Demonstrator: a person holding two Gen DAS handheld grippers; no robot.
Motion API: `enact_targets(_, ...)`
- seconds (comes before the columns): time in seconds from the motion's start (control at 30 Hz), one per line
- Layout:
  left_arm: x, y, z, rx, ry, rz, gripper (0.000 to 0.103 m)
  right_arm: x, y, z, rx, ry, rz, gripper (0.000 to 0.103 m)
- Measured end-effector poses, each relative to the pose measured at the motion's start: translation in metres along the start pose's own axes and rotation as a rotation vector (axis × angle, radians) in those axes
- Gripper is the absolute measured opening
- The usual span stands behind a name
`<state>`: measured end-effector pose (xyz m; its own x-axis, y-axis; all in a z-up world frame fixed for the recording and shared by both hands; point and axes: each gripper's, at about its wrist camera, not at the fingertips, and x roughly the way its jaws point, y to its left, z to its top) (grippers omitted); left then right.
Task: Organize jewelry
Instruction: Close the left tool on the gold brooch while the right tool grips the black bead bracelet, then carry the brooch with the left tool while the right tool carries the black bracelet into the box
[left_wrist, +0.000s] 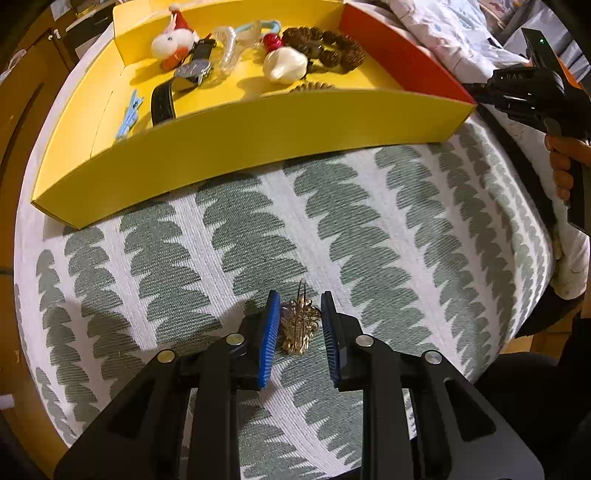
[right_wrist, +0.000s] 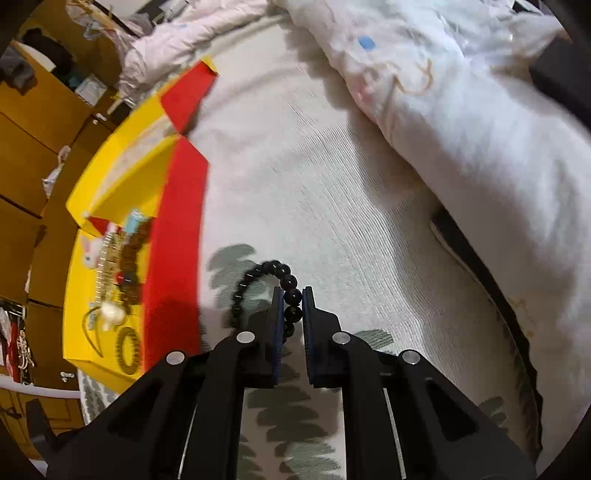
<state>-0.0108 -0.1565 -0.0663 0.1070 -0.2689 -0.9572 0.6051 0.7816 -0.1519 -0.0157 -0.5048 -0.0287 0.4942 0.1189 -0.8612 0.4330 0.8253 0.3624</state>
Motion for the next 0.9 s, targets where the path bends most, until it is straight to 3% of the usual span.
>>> enact_targets(0.33, -0.013, 0.006, -0.002, -0.01, -0.02, -0.011, 0.023, -0.007, 0.006, 0.003, 0.004, -0.012, -0.006, 0.011)
enact_targets(0.5, -0.028, 0.005, 0.001, -0.012, -0.048, -0.025, 0.023, -0.037, 0.02, 0.004, -0.025, -0.075, 0.039, 0.011)
enact_targets(0.7, -0.059, 0.009, 0.011, -0.026, -0.108, -0.066, 0.023, -0.063, 0.052, 0.004, -0.088, -0.131, 0.076, 0.011)
enact_targets(0.9, -0.1, 0.027, 0.042, -0.074, -0.199, -0.078, 0.023, -0.088, 0.1, 0.005, -0.163, -0.182, 0.172, 0.011)
